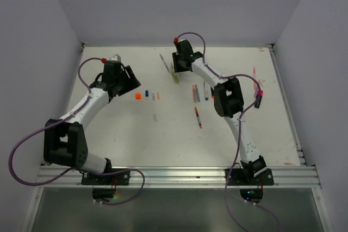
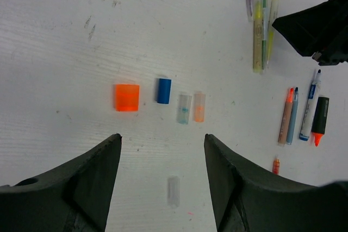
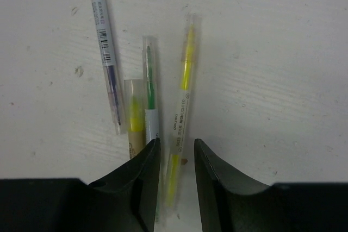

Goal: Open the pen caps

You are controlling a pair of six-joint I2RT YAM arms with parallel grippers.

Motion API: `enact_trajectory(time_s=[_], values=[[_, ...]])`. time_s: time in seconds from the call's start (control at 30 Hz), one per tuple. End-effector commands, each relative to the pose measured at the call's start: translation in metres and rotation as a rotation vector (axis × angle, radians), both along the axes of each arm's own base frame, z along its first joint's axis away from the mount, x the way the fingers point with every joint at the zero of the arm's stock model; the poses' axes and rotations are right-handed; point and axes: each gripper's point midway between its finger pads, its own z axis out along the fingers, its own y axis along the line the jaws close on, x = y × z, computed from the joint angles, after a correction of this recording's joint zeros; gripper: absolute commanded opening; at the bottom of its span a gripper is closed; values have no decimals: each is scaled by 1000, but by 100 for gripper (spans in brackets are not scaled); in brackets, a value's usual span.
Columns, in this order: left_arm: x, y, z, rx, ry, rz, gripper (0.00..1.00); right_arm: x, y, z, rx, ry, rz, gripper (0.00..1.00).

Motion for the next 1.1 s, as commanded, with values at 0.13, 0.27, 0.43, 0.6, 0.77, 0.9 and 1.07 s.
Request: enact_trajectory(time_s=[0.13, 0.27, 0.43, 0.6, 0.77, 0.9, 1.07], values=[[3, -2, 21, -35, -71, -3, 65, 10, 2, 0, -23, -42, -25, 34], [3, -3, 21, -41, -73, -4, 65, 8, -1, -12, -45, -22, -28, 32], [1, -3, 23, -39, -77, -11, 65, 5, -5, -18, -64, -3, -26, 18], [0, -5, 22, -50, -70, -22, 65, 4, -5, -14, -58, -2, -27, 4], [2, -13, 34, -83, -81, -49, 65, 15, -16, 10, 8, -16, -74, 0], [2, -23, 48, -131, -99, -90, 63, 26, -28, 43, 86, -49, -99, 0], [-5, -46, 68, -232, -122, -183, 58, 31, -36, 102, 171, -132, -83, 0]])
